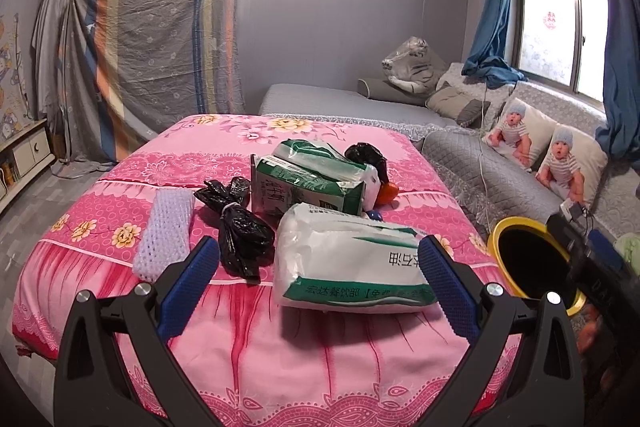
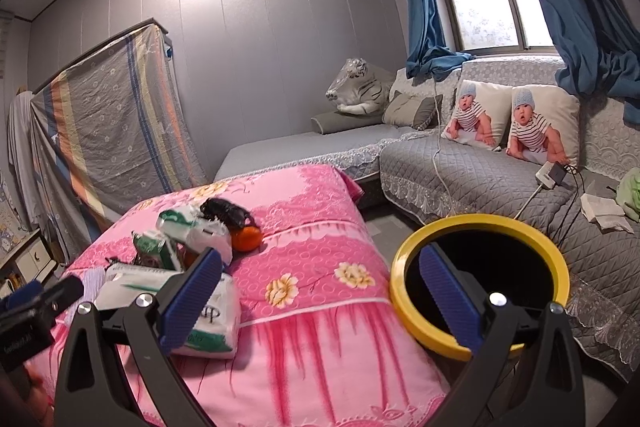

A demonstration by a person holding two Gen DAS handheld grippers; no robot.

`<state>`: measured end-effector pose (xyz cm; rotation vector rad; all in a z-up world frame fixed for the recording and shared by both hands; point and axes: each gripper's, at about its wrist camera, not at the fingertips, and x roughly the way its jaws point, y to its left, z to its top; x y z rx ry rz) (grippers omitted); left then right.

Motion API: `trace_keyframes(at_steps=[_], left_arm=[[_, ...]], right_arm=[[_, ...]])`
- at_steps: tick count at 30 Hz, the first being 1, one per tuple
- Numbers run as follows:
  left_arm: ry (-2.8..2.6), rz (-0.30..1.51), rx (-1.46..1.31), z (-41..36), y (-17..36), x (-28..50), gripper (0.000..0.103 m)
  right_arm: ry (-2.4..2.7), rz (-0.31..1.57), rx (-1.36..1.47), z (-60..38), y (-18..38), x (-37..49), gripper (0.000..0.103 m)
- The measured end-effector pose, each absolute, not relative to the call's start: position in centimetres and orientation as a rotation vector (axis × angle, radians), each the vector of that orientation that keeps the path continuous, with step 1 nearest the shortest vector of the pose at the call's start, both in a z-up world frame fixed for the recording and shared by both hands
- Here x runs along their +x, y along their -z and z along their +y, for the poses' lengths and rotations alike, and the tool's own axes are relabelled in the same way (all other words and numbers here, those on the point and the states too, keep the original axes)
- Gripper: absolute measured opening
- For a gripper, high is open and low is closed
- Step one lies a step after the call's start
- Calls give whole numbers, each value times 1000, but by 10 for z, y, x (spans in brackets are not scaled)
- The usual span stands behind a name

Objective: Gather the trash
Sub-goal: 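Grasp the white mesh foam sleeve with left tool while right tool grasps the white-green plastic bag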

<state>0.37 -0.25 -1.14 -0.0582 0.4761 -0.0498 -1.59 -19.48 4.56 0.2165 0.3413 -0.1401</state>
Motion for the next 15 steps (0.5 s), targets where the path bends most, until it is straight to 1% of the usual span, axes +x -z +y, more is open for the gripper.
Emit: trace_keyframes(at_steps=[6, 9, 11, 13, 15], left_arm=[[178, 489, -68, -8, 21, 4, 95], [237, 511, -92, -7, 25, 7, 95], [198, 517, -49, -3, 24, 11, 95], [136, 510, -27, 15, 23, 20, 95], [74, 542, -49, 43, 24, 34, 95]], right_arm=[[269, 243, 281, -234, -62, -28, 96], [285, 224, 285, -241, -65, -31, 96], [262, 230, 293, -241, -66, -31, 96], [222, 238, 284, -237, -65, -30, 96], [157, 240, 265, -230, -64, -28, 96]])
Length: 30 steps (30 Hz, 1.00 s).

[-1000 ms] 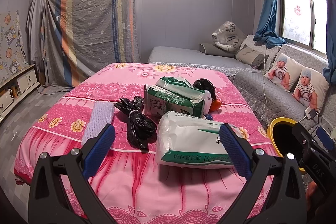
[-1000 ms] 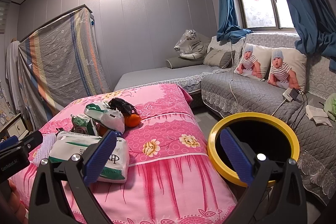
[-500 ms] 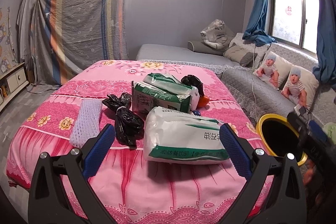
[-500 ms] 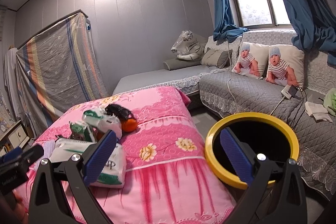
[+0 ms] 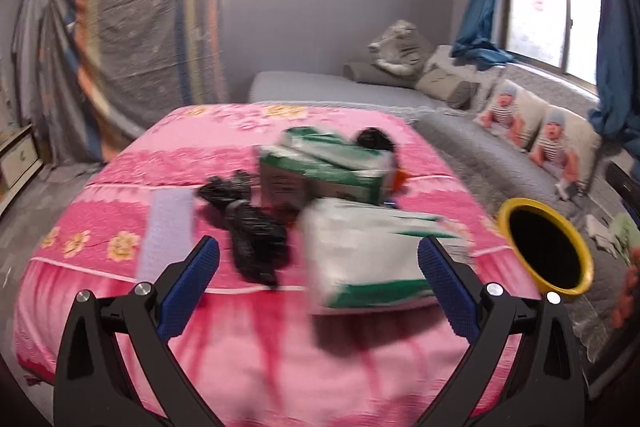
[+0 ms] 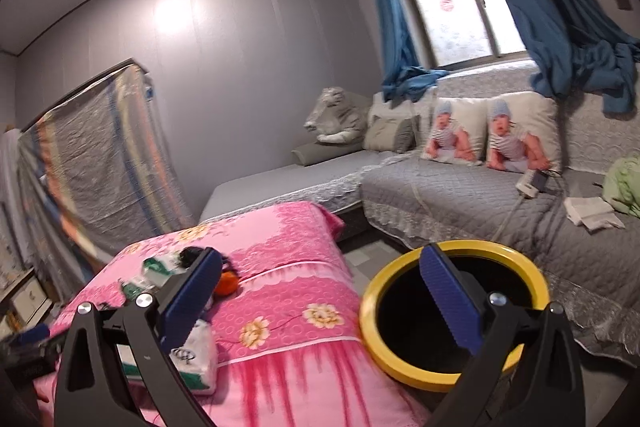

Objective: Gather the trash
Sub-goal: 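Grasp the white mesh foam sleeve with left tool while right tool grasps the white-green plastic bag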

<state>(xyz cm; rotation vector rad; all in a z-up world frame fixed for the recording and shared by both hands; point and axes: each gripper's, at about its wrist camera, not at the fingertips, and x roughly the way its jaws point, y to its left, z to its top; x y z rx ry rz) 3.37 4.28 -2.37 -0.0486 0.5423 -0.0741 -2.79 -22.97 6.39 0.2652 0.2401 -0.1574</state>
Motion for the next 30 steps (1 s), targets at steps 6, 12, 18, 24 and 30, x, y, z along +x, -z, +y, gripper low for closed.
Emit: trace_keyframes(at_steps=[6, 12, 18, 24, 30], left_arm=[[-102, 717, -130, 124, 51, 81, 95], [-135, 780, -112, 144, 73, 103, 95], [-179, 828, -117, 161, 90, 128, 95], [-186, 868, -182, 179, 106, 140, 76], [-211, 862, -173, 182, 110, 141, 40]], right_arm=[[-104, 317, 316, -216, -54, -12, 96], [-130, 367, 278, -204, -51, -4, 96], [-164, 404, 210, -193, -50, 3, 96], [-279, 409, 85, -172, -69, 19, 96], [-583, 449, -106, -138, -61, 37, 96]])
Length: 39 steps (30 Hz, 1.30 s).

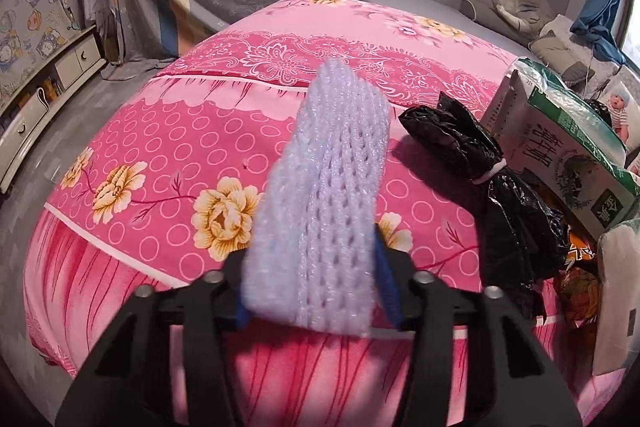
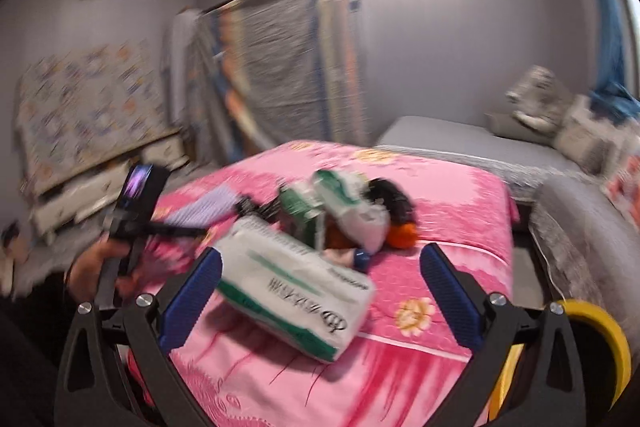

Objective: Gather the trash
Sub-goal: 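Grasp the white mesh foam sleeve with left tool while right tool grasps the white-green plastic bag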

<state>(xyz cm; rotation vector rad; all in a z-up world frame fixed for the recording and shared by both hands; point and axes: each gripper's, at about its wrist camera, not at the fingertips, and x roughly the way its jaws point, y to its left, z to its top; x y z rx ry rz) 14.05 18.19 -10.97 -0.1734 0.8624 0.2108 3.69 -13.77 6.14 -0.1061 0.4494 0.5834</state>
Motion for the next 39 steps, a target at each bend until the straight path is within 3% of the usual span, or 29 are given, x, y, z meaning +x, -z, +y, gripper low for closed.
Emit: trace_keyframes(at_steps=[2, 8, 18, 24, 31, 33, 39], left_arm=[[-207, 862, -184, 185, 109, 142, 33], [-194, 850, -198, 185, 107, 139, 26], [-129, 826, -254, 182, 98, 129, 25], [-97, 790, -276, 177, 90, 120, 25], [-90, 745, -277, 175, 75, 107, 25], [-88, 723, -272, 172, 69, 103, 25], [-59, 644, -228, 155, 49, 89, 25]], right_arm=[[-646, 453, -242, -123, -51, 38, 96], [-751, 512, -534, -89, -29, 51, 96], [-811, 610, -822, -37, 5, 86, 96], [-797, 717, -838, -15, 22, 122, 95], [-776, 757, -747, -24, 22, 129, 72], [-773, 757, -705, -29, 19, 129, 61], [-788, 745, -500, -56, -1, 125, 49]])
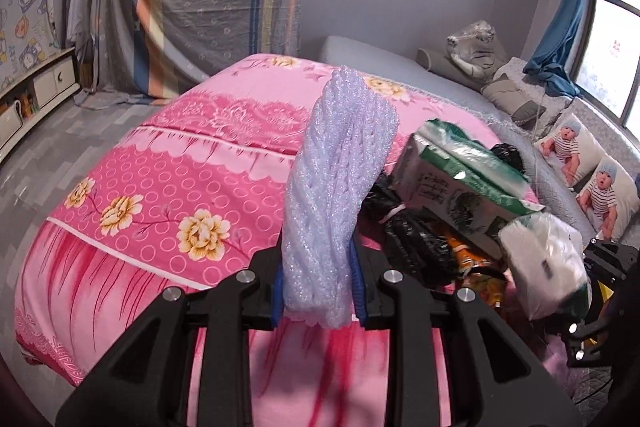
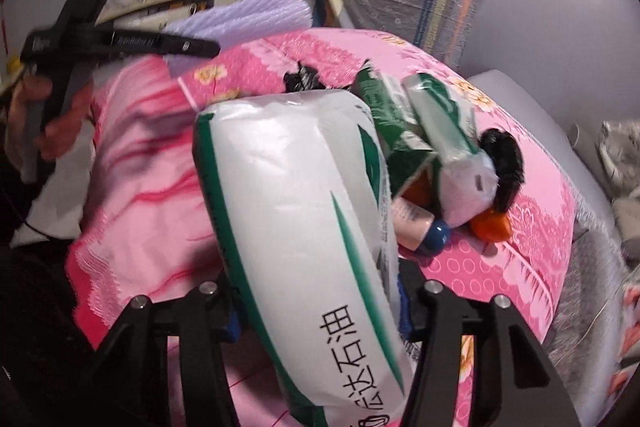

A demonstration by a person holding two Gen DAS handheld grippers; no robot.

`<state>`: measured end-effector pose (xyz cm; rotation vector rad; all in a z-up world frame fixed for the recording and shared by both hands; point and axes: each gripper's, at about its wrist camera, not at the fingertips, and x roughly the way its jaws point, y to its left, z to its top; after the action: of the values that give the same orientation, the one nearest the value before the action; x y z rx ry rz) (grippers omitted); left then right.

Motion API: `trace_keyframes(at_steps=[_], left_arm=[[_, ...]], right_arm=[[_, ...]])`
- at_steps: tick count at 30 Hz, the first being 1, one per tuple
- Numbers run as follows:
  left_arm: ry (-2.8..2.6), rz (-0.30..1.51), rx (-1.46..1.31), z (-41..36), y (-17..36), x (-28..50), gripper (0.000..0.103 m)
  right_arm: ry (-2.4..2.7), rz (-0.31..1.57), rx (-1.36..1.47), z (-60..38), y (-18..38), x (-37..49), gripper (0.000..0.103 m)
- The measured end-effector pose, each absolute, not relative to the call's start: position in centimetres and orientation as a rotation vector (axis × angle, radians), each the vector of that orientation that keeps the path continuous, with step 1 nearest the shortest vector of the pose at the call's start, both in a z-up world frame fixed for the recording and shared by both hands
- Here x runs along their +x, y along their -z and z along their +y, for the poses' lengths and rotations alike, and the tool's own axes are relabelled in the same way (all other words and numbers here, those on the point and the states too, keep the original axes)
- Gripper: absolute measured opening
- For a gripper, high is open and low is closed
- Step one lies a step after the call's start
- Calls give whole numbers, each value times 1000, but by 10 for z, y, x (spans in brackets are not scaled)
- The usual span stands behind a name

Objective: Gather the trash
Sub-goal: 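Grasp the white mesh foam sleeve with left tool while right tool grasps the white-green plastic bag, then carry both held items over the yellow bin and open both tools to drop them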

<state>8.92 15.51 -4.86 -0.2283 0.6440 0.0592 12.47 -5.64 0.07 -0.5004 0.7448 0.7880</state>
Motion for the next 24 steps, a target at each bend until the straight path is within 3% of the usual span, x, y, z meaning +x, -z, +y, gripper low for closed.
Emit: trace_keyframes(at_steps=[12, 24], left_arm=[[104, 533, -149, 108, 23, 71, 25], [392, 523, -25, -1, 4, 88, 25]], right_arm=[[-847, 628, 137, -168, -58, 101, 48], [-471, 398, 402, -303, -73, 65, 48]])
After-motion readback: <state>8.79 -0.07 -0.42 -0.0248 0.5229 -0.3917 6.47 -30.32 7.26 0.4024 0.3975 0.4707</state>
